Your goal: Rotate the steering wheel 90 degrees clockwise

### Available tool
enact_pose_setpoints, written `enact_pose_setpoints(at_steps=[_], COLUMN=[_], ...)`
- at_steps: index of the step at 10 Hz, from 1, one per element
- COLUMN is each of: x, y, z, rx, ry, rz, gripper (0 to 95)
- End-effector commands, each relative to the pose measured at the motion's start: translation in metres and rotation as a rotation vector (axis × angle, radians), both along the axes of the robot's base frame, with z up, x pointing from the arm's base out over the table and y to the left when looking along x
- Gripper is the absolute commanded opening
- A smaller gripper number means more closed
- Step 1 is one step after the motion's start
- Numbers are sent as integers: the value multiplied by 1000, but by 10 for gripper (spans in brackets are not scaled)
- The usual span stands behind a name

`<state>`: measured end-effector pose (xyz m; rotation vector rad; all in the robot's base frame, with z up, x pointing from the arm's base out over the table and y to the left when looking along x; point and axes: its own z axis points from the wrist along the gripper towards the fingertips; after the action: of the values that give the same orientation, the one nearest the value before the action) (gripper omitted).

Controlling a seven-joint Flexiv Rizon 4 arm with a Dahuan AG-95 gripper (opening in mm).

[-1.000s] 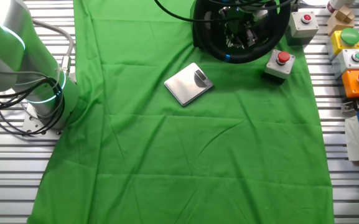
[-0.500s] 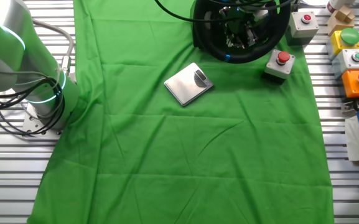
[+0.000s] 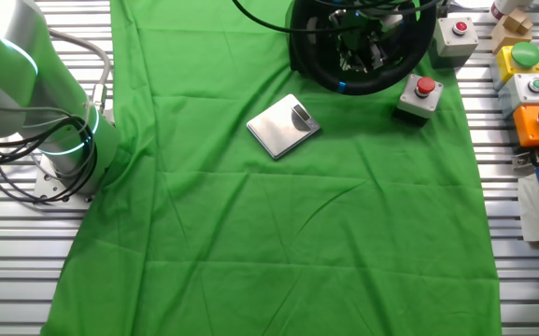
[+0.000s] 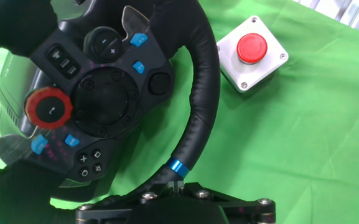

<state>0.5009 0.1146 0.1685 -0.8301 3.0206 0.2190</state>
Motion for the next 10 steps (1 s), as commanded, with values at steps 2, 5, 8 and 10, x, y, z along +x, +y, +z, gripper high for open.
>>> enact_pose_setpoints(at_steps=[2, 5, 8, 10], x=[0, 0, 0, 0], y=[0, 0, 0, 0], z=[0, 0, 0, 0], rx=[-1, -10, -1, -4], ry=[1, 10, 8, 11], rz=[4, 0, 4, 1], gripper=[0, 0, 0, 0])
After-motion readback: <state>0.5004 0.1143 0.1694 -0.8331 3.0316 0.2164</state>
